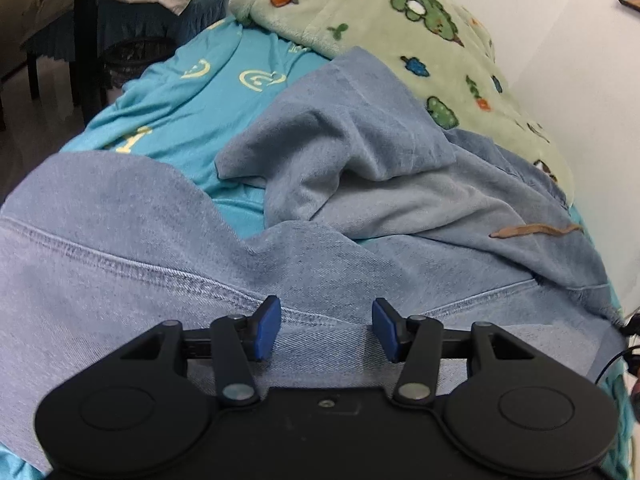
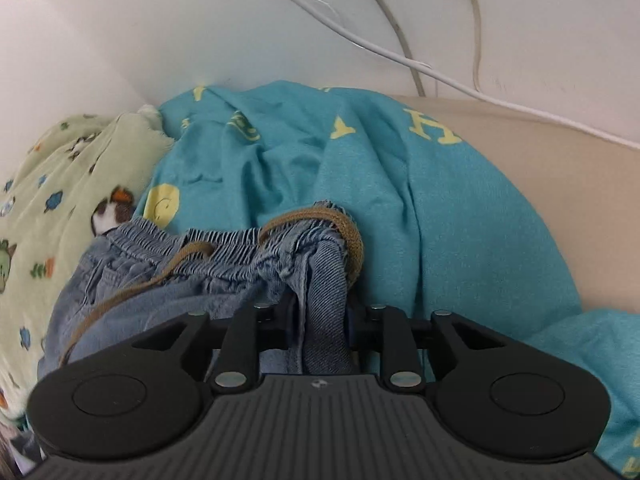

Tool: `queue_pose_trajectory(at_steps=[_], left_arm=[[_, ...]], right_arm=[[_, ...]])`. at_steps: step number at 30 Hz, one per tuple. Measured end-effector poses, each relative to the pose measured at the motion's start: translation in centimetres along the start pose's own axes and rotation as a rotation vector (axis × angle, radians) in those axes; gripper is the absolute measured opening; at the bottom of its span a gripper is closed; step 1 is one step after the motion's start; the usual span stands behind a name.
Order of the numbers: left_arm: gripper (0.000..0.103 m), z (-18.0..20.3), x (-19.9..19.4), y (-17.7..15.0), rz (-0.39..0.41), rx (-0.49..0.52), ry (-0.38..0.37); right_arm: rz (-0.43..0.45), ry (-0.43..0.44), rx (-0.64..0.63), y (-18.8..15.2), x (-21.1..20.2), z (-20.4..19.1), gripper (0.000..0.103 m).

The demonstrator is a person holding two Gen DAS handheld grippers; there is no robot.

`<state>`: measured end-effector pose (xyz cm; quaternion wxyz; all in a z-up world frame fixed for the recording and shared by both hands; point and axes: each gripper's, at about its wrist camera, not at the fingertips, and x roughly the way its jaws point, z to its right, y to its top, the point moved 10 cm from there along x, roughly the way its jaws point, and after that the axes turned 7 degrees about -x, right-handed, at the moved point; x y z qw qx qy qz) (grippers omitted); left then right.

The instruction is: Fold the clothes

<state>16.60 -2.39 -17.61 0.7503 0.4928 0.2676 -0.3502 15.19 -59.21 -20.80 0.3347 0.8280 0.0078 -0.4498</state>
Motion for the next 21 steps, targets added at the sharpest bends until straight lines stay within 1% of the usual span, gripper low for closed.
queue_pose_trajectory(at_steps=[1, 3, 6, 9, 10, 12, 14, 17, 19, 21], left_arm=[[0.047, 0.2, -0.2, 0.0, 0.006, 0.010, 0.001], [0.047, 0.5, -0.6, 0.0, 0.018, 0.025, -0.003], [0.048, 1.0, -1.2, 0.0, 0.040, 0.047, -0.006], [0.048, 1.3, -2.0, 0.0, 0.067, 0.066, -0.007], [0.049, 1.3, -2.3, 0.1, 0.074, 0.069, -0.008], [0.049, 1.4, -2.7, 0.0, 0.086, 0.074, -0.010], [0.050, 1.4, -3.1, 0.0, 0.099, 0.082, -0.005], [0.050, 1.3, -3.4, 0.1, 0.117, 0.093, 0.011], [0.051, 1.2, -3.4, 0.4, 0.124, 0.085, 0.009], [0.051, 1.2, -3.2, 0.8, 0.132, 0.083, 0.012]], right_arm=[[0.003, -0.009, -0.013, -0.3, -0.6, -0.2, 0.039], [0.012, -0.023, -0.034, -0.7, -2.0, -0.6, 0.057], [0.067, -0.020, -0.057, -0.7, -4.2, -1.9, 0.063], [0.169, -0.005, -0.128, -0.5, -7.5, -4.1, 0.070], [0.204, 0.004, -0.155, -0.6, -8.7, -4.9, 0.071], [0.238, 0.056, -0.211, -1.6, -10.4, -7.0, 0.071], [0.239, 0.138, -0.260, -3.9, -11.9, -9.3, 0.071], [0.193, 0.263, -0.361, -8.6, -12.5, -13.3, 0.071], [0.142, 0.309, -0.451, -12.1, -12.4, -15.4, 0.071], [0.098, 0.334, -0.525, -14.8, -12.2, -17.0, 0.071]])
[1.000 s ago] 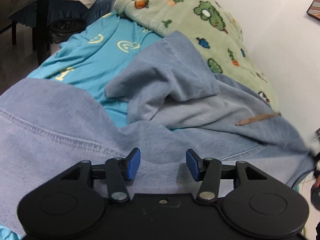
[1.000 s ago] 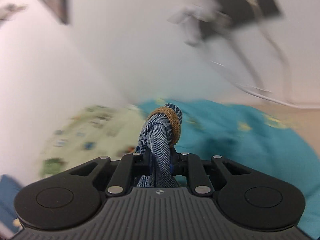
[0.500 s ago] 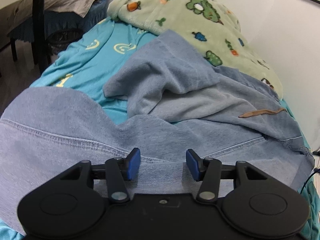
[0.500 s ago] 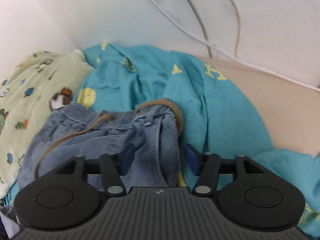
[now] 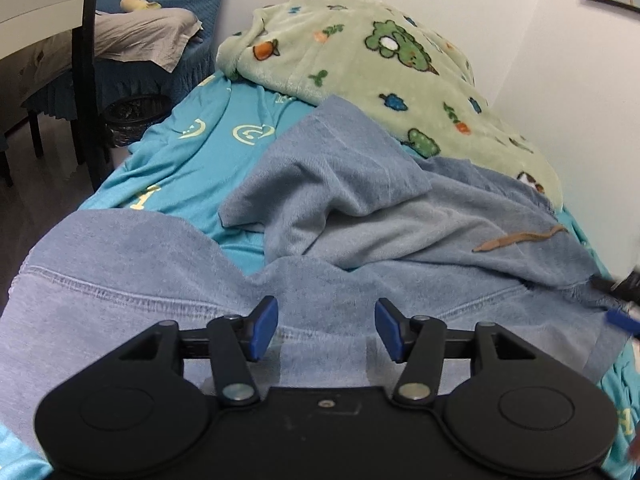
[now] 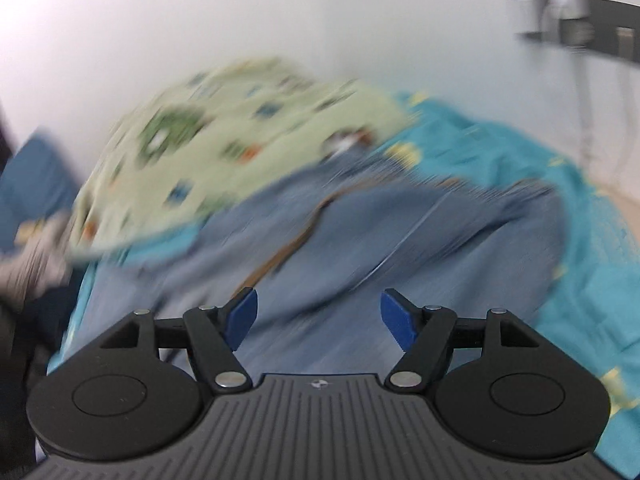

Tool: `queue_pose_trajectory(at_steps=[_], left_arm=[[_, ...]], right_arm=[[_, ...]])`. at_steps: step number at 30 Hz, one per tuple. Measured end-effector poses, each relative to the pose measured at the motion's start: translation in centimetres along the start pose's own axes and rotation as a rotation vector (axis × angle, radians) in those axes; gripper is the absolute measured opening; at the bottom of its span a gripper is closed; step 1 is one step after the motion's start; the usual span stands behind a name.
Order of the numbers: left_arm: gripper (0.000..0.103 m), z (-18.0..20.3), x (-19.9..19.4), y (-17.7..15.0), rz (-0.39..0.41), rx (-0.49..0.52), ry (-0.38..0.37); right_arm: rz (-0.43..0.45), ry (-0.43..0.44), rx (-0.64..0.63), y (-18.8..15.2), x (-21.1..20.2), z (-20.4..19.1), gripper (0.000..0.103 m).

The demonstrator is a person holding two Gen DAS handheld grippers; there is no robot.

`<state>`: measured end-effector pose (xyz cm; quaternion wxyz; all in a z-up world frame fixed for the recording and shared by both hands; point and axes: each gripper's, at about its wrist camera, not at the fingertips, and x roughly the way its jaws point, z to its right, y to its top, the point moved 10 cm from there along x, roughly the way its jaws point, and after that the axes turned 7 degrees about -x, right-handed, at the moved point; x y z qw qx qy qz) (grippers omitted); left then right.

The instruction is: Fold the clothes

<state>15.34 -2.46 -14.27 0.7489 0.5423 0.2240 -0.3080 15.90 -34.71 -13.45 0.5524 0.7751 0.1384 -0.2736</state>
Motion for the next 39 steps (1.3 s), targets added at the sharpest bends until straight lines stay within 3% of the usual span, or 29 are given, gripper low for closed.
queue_pose_trajectory(at_steps=[7, 9, 16, 21, 24, 26, 27, 28, 32, 35, 39], left_arm=[[0.052, 0.8, 2.0, 1.4, 0.038, 0.089, 0.063], [0.052, 1.4, 2.9, 1.8, 0.070, 0.150, 0.110], [0.052, 1.1, 9.8, 4.0, 0.085, 0.326, 0.261], [0.052, 1.2, 13.9, 5.7, 0.068, 0.402, 0.320], [0.047, 1.2, 14.7, 6.8, 0.050, 0.345, 0.299], [0.029, 1.1, 14.5, 7.8, 0.050, 0.293, 0.273], [0.015, 1.0, 14.1, 8.4, 0.052, 0.264, 0.257], [0.009, 0.8, 13.8, 9.0, 0.055, 0.234, 0.242], [0.006, 0.3, 11.4, 11.5, 0.082, 0.086, 0.161], [0.004, -1.3, 8.3, 12.9, 0.101, -0.111, 0.082], [0.004, -4.3, 6.1, 10.7, 0.042, -0.360, 0.011]], right_arm=[[-0.050, 0.050, -0.091, -2.6, 1.8, -3.9, 0.071], [-0.054, 0.055, -0.098, -3.0, 2.6, -4.6, 0.071], [-0.096, 0.091, -0.018, -3.3, 5.1, -4.5, 0.071], [-0.139, 0.120, 0.038, -3.9, 6.8, -4.5, 0.071], [-0.160, 0.142, 0.061, -4.0, 7.8, -4.6, 0.071], [-0.167, 0.147, 0.067, -4.1, 8.1, -4.6, 0.071], [-0.174, 0.146, 0.069, -4.1, 8.3, -4.6, 0.071], [-0.179, 0.144, 0.069, -4.2, 8.4, -4.6, 0.071], [-0.181, 0.146, 0.067, -4.3, 8.2, -4.6, 0.071], [-0.179, 0.141, 0.064, -4.3, 8.0, -4.6, 0.071], [-0.175, 0.128, 0.055, -4.2, 7.9, -4.4, 0.071]])
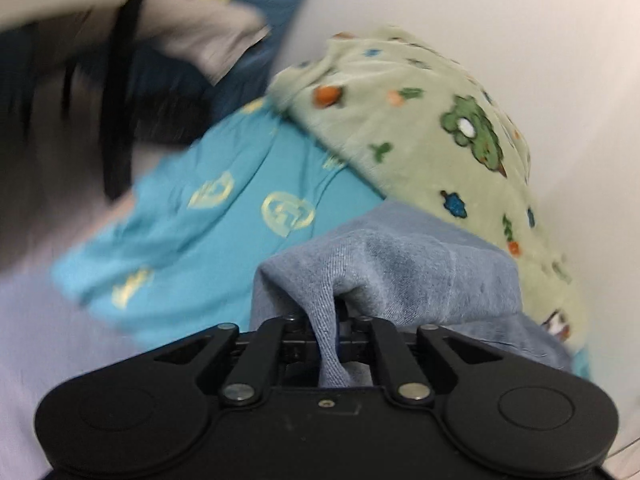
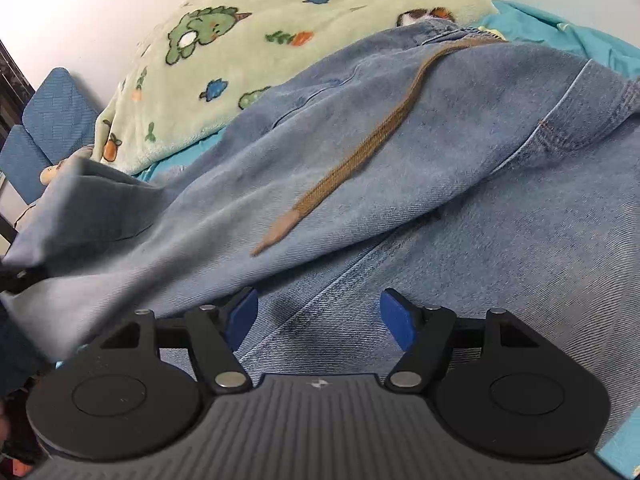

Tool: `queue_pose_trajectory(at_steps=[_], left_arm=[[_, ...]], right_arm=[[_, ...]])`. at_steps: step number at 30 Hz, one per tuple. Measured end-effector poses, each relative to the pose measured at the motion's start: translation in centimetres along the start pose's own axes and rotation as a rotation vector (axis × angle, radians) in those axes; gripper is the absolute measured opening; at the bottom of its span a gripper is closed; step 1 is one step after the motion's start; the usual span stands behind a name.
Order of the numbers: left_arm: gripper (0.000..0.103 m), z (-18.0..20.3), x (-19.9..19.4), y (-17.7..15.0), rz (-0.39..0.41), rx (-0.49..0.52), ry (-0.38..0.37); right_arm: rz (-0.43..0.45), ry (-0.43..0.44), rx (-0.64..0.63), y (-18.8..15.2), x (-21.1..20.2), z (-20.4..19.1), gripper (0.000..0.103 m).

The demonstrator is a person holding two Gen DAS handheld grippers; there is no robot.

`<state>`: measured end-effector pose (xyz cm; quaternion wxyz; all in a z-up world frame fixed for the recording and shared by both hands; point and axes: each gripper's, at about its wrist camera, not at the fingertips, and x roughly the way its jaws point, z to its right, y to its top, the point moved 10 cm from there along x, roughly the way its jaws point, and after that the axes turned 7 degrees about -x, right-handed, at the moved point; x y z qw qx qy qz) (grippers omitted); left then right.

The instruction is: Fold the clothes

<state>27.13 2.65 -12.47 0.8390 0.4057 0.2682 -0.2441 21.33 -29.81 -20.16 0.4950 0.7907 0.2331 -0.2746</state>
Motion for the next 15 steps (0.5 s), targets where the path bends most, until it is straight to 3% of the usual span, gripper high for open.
queue_pose_trajectory(at_steps=[3, 6, 15], left_arm=[[0.004, -3.0, -0.2, -2.9, -0.093, -0.132, 0.025], [0.005, -5.1, 0.1, -5.6, -0.164, -0.197, 0.051], [0.013, -2.2, -1.5, -3.5, -0.134, -0.049, 0.056]], right_arm=[[0.000, -0.008, -0.008, -0.1, 0.0, 0.0, 0.071], [-0.011, -0.016, -0.020, -0.3, 0.0, 0.0, 0.071], [-0.028, -0.030, -0.009, -0.7, -0.4, 0.1, 0.071]])
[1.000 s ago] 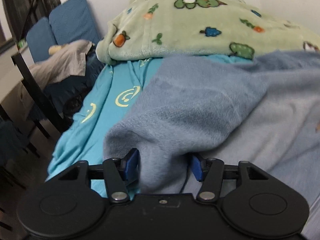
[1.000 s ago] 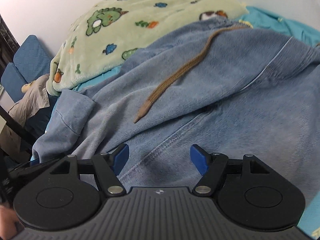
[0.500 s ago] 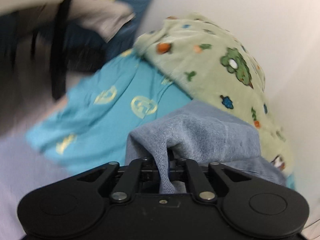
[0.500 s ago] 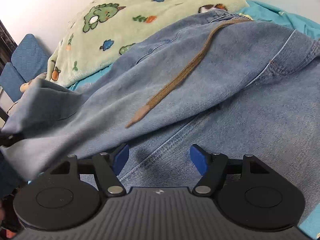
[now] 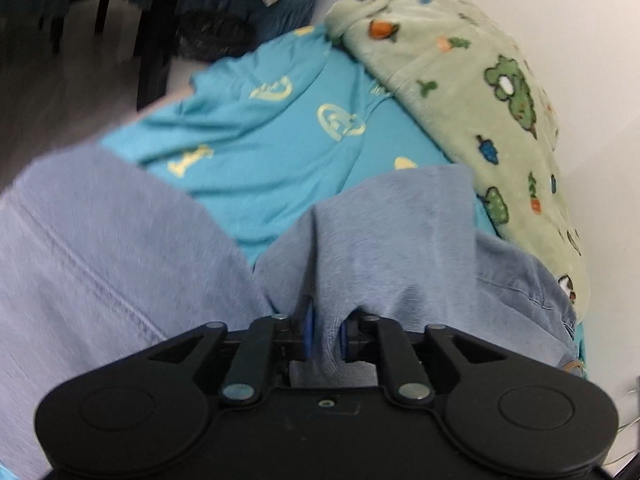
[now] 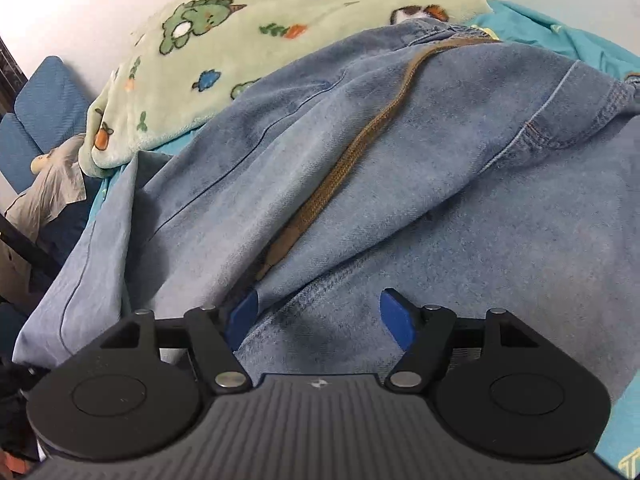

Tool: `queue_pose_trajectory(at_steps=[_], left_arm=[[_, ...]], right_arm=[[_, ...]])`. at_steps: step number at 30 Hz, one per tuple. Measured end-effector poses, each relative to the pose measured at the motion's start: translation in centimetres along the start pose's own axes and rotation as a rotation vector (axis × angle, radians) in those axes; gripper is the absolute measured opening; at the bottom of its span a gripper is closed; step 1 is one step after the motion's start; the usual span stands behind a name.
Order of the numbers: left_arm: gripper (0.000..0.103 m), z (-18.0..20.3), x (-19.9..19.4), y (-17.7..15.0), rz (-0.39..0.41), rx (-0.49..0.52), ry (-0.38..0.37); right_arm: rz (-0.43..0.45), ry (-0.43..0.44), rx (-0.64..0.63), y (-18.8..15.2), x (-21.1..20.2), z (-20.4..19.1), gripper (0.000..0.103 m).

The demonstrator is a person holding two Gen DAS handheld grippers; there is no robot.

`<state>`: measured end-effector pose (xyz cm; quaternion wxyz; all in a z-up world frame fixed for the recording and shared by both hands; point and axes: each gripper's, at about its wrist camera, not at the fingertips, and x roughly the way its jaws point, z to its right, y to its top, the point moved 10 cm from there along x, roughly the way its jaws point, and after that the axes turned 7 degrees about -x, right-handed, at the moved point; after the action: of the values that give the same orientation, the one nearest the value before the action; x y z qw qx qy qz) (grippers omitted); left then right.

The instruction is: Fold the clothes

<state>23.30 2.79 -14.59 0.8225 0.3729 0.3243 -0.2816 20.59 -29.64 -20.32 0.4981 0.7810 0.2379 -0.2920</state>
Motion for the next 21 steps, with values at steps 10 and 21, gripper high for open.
queue_pose_trajectory(at_steps=[10, 21], left_arm=[[0.056, 7.5, -2.1, 5.5, 0.217, 0.107, 0.016], [0.062, 13.4, 15.3, 7.8, -0.014, 0.252, 0.142]], right_arm=[[0.000, 0.013, 0.015, 0.1, 0.3, -0.5, 0.071], [-0.021, 0.059, 0.036, 0.2, 1.5, -1.5, 0.071]])
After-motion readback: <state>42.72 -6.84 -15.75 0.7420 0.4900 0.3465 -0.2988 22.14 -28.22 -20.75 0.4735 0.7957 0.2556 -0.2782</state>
